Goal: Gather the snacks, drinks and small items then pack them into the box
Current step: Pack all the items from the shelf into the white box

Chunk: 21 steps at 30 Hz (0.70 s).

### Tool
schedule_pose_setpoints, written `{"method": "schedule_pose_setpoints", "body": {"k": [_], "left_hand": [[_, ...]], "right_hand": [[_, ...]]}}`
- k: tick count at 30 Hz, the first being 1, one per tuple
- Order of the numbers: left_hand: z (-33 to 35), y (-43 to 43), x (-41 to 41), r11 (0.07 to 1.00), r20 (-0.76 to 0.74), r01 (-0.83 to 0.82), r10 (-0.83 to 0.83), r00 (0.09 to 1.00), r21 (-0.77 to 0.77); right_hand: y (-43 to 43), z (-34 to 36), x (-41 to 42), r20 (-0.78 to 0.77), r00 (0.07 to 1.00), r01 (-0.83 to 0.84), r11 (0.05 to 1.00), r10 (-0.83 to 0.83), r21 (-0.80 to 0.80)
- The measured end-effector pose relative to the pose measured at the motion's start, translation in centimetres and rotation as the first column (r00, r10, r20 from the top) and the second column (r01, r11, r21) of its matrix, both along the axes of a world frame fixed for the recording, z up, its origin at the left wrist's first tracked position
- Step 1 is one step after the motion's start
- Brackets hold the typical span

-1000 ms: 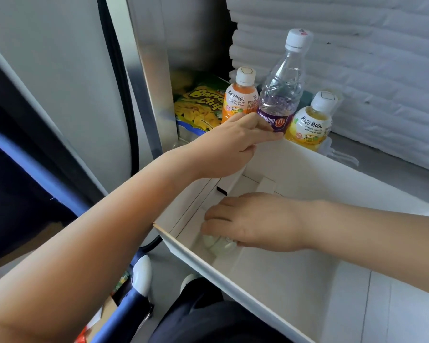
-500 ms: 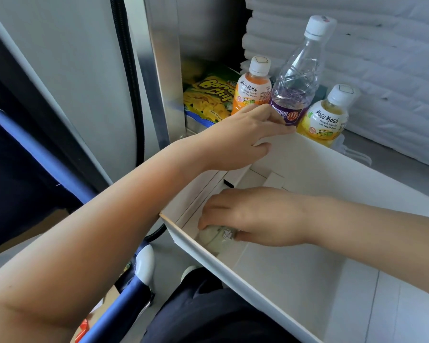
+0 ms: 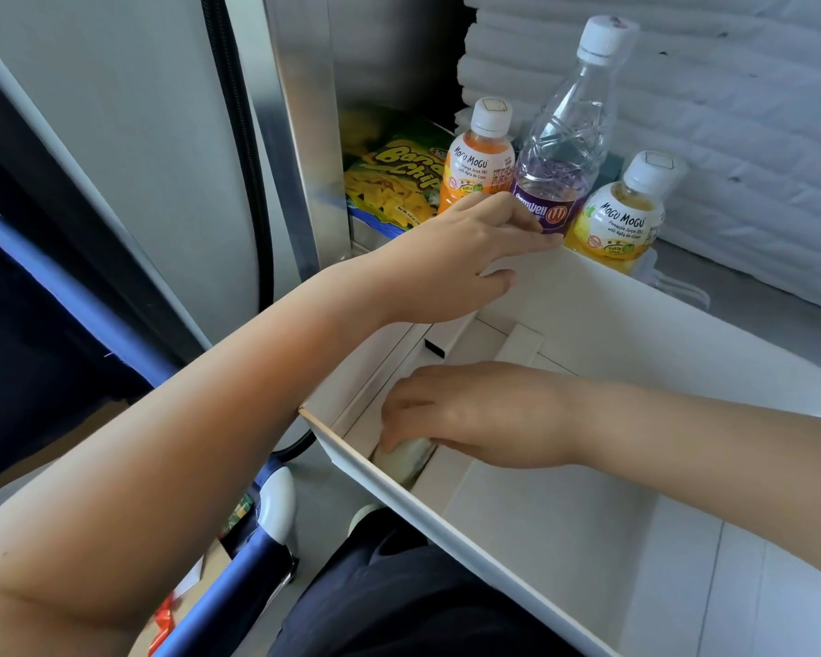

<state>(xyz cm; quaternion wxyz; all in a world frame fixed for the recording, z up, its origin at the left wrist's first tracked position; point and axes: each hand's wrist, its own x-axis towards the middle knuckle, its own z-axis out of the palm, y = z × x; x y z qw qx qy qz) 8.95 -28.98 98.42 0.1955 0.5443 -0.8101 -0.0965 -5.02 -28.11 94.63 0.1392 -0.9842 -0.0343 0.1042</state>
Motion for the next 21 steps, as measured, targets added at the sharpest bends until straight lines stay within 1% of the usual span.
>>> {"method": "schedule_pose_setpoints", "body": {"k": [2,7,8,10,12,14,17,19,21], "left_hand": [[0.0,0.0,0.0,1.0,0.003,0.001,-0.001,1.0,0.001],[0.1,0.0,0.0,1.0,0.0,0.006,-0.006,1.0,-0.005],[0.1,0.0,0.0,1.0,0.0,0.007,-0.007,1.0,-0.003],[0.1,-0.1,0.0,1.0,0.003,0.01,-0.01,1.0,-0.001],[0.1,-0.1,0.0,1.0,0.001,0.011,-0.011,1.0,-0.001],[0.0,-0.1,0.0,1.0,0.0,0.009,-0.009,1.0,-0.004],[0.0,-0.2,0.0,1.0,0.003,0.008,-0.008,1.0,-0.005],[0.0,-0.2,0.0,1.0,0.007,0.009,-0.009,1.0,-0.008],[-0.1,-0.2,0.0,1.0,0.01,0.01,-0.01,1.0,-0.011]], "right_hand": [[0.0,-0.2,0.1,-0.013,1.0,-0.005,1.0,0.005,-0.006],[-0.3,-0.2,0.3,-0.013,0.999,0.041,0.995,-0.04,0.086],[-0.5,-0.2,0.2,-0.013,0.999,0.041,0.997,-0.04,0.07],[-1.0,0.0,-0.2,-0.02,0.999,0.038,0.999,-0.038,-0.015],[-1.7,0.0,-0.6,-0.047,0.996,0.078,0.995,-0.08,-0.061],[-2.2,0.0,-0.8,-0.102,0.98,0.168,0.985,-0.171,-0.041],[-2.6,-0.2,-0.9,-0.182,0.945,0.285,0.957,-0.272,0.051],[-2.7,-0.4,-0.7,-0.182,0.944,0.295,0.952,-0.276,0.086],[-2.8,-0.6,-0.4,-0.167,0.952,0.269,0.961,-0.255,0.066]]}}
